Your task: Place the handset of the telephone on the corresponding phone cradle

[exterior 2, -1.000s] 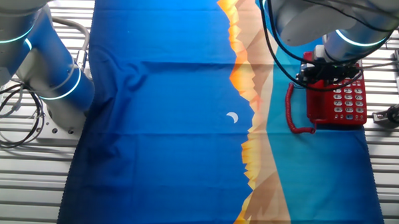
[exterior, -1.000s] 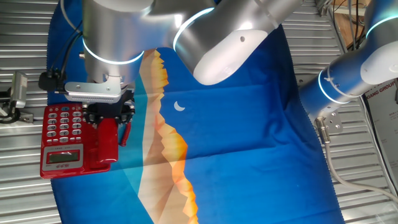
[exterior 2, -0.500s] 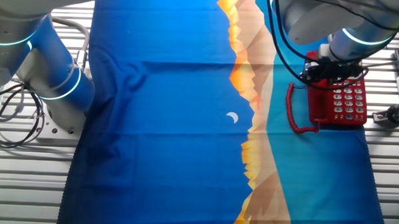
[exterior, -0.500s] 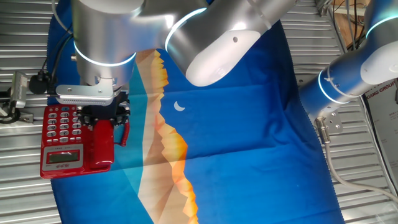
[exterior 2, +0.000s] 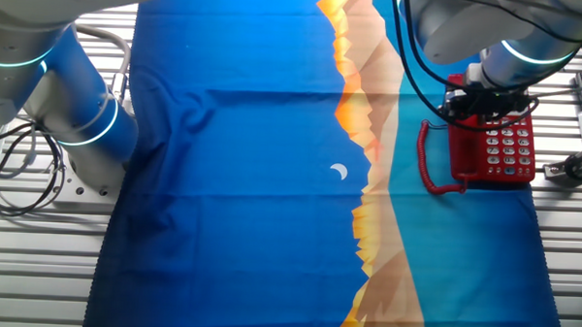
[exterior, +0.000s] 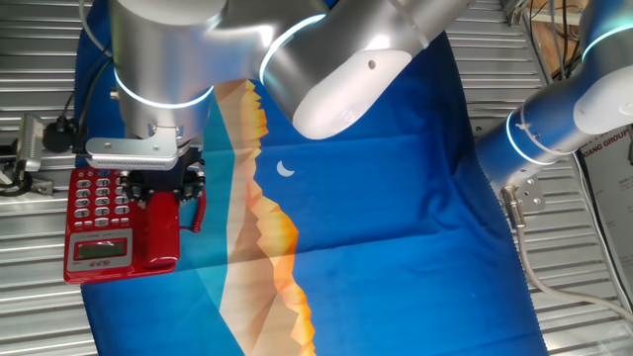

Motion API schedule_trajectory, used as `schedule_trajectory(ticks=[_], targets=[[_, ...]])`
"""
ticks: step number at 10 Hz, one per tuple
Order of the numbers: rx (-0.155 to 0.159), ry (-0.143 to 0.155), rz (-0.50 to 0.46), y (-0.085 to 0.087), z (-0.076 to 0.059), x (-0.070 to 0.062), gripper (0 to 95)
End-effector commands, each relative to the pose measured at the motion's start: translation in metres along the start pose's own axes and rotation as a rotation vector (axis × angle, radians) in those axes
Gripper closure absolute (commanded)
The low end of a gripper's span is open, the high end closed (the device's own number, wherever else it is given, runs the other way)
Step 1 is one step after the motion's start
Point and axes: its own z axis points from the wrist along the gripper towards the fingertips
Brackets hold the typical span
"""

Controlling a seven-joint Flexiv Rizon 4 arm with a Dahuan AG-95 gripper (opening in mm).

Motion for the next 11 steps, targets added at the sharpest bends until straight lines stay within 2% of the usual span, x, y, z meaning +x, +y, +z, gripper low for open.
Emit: schedule_trajectory(ticks=[1, 11], targets=[[0.000, -0.002, 0.001, -0.0011, 0.0004, -0.0005, 95.0], [0.000, 0.004, -0.005, -0.0023, 0.0032, 0.0000, 95.0]])
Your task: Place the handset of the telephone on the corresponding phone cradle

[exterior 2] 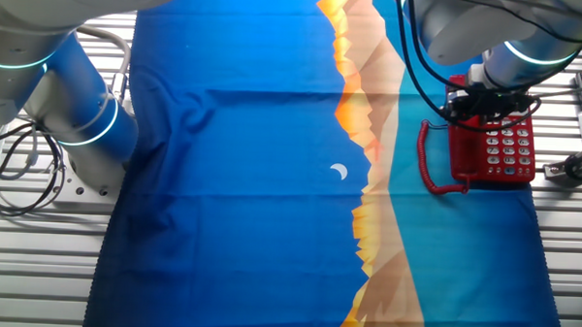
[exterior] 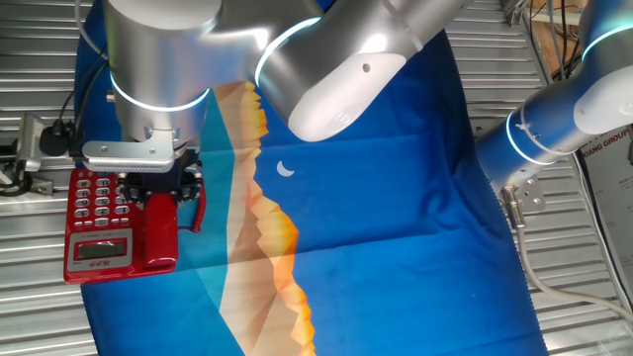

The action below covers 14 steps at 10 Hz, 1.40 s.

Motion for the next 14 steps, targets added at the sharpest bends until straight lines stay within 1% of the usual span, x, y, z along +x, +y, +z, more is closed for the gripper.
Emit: schedule_trajectory(ticks=[1, 8, 14], targets=[[0.000, 0.002, -0.001, -0.0002, 0.0004, 0.0001, 95.0], [0.004, 0.013, 0.001, 0.0000, 0.0055, -0.0016, 95.0], [0.006, 0.012, 0.000, 0.0000, 0.0058, -0.0018, 95.0]])
